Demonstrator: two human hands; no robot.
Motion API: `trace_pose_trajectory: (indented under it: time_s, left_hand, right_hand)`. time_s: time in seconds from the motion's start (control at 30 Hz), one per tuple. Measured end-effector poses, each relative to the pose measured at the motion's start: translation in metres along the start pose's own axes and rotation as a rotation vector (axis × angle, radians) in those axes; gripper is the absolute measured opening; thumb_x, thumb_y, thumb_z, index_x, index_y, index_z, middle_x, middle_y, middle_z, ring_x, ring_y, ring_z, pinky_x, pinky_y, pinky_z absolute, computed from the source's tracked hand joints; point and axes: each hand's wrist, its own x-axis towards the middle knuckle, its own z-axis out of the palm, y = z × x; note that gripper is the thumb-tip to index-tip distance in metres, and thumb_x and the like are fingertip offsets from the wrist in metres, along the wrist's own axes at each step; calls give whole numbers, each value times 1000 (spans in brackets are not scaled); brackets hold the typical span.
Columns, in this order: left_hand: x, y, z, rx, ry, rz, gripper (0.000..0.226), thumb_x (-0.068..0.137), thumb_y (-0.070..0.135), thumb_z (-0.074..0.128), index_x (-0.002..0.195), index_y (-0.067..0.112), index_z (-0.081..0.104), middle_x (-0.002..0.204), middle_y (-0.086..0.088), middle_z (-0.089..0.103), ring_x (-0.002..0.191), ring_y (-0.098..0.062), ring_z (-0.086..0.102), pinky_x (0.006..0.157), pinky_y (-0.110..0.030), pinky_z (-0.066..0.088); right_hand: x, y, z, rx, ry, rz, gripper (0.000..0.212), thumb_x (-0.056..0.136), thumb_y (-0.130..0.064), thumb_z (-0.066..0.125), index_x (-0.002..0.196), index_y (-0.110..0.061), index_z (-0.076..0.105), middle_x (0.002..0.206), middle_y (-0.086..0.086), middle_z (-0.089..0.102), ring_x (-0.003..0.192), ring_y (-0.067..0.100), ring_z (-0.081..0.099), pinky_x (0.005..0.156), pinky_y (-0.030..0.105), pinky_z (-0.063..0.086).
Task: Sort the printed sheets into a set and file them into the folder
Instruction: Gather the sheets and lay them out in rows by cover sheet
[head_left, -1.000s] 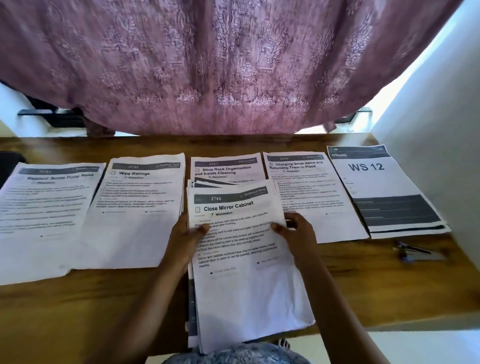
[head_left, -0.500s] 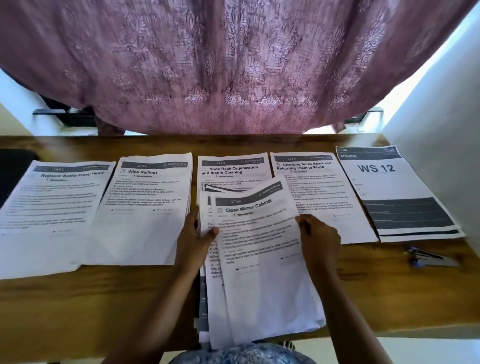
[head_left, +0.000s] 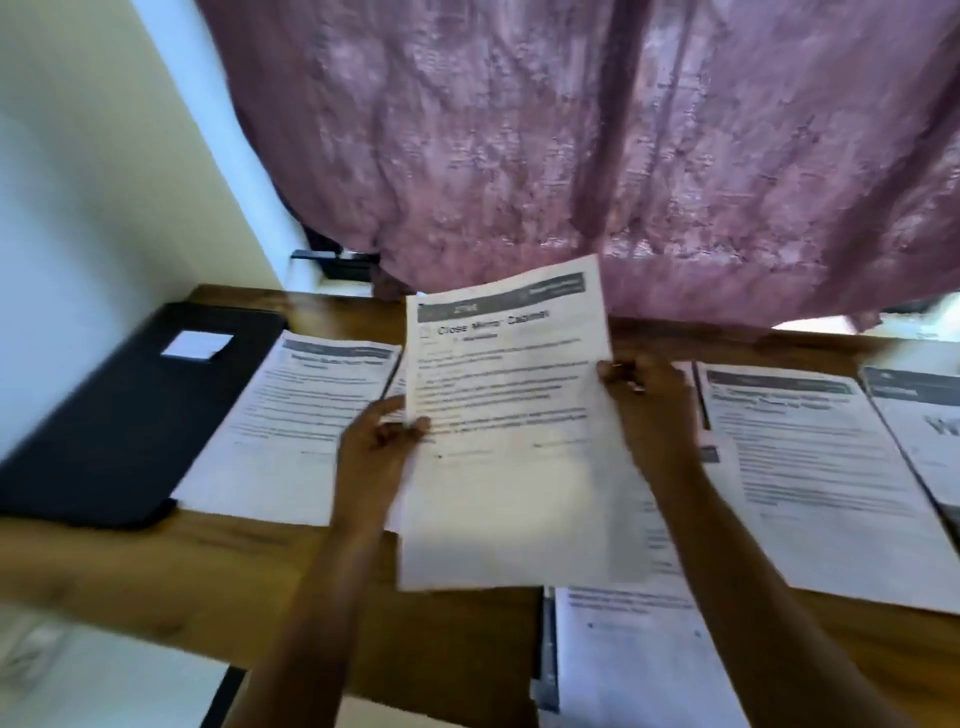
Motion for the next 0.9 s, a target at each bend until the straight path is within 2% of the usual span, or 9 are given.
trace_pose_trajectory:
  time_s: [0.13,0.23,0.33,0.43,0.5,0.63,0.73,0.8,0.9]
  left_hand:
    - [78,-14,-94,503,160,9,16,85,19,71,101,21,67,98,-3,72,87,-19,65,80,-31,48]
    - [123,-33,-140,771,222,5,23,89,27,66,111,18,64,107,-1,70,87,-17,62,72,-31,45]
    - [148,-50,-161,893,243,-27,35,89,31,65,122,24,57,116,-1,65,95,-19,61,69,-34,47]
    - [162,-74,-165,1067,72,9,57,81,40,71,132,24,50,127,-10,57,116,-32,54,87,-49,50]
    - [155,-92,-157,1208,-61,11,70,85,53,63,143,23,40,146,-15,42,134,-36,39,104,-53,35]
    - [131,-122,-141,1284,-239,-84,78,90,69,31,154,32,7,162,-8,1,149,-29,0,117,-52,6]
    - [132,-133,-143,1287,-254,-94,78,87,72,17,152,35,-5,162,-6,-8,148,-29,-8,117,-53,1]
    - [135,-135,-145,1287,-265,-98,81,83,74,10,152,36,-8,161,-6,-11,148,-28,-11,117,-52,-1]
    - [137,-138,-147,1272,-290,-40,85,79,81,-2,150,37,-12,160,-4,-15,147,-27,-14,116,-50,-5]
  right_hand:
    - [5,-16,117,79,-368,125,10,81,-26,69,76,-24,60,82,9,69,70,26,65,66,44,56]
    - [2,-16,199,3,-480,84,13,77,-26,71,73,-18,62,78,10,72,70,31,68,67,52,56]
    - [-1,-20,256,-70,-508,86,17,82,-21,70,74,-12,58,85,12,72,73,31,68,69,48,57]
    - [-3,-25,287,-196,-528,74,16,86,-17,67,97,-11,58,99,14,69,90,33,67,79,42,55]
    - [-6,-22,299,-373,-507,-14,50,84,-20,69,127,-8,46,112,14,64,100,33,62,82,39,52]
    - [-20,-19,308,-631,-449,-486,59,75,-33,76,124,-16,48,125,11,52,110,30,55,79,42,51]
    - [-24,-11,321,-725,-732,-598,62,87,-50,58,138,-18,42,151,8,32,140,28,27,111,56,17]
    - [-25,-5,327,-800,-813,-575,66,94,-56,38,148,-20,26,158,5,17,146,23,13,113,58,-2]
    - [-30,0,325,-869,-824,-539,68,97,-57,27,152,-20,11,160,3,5,147,23,3,112,58,-7]
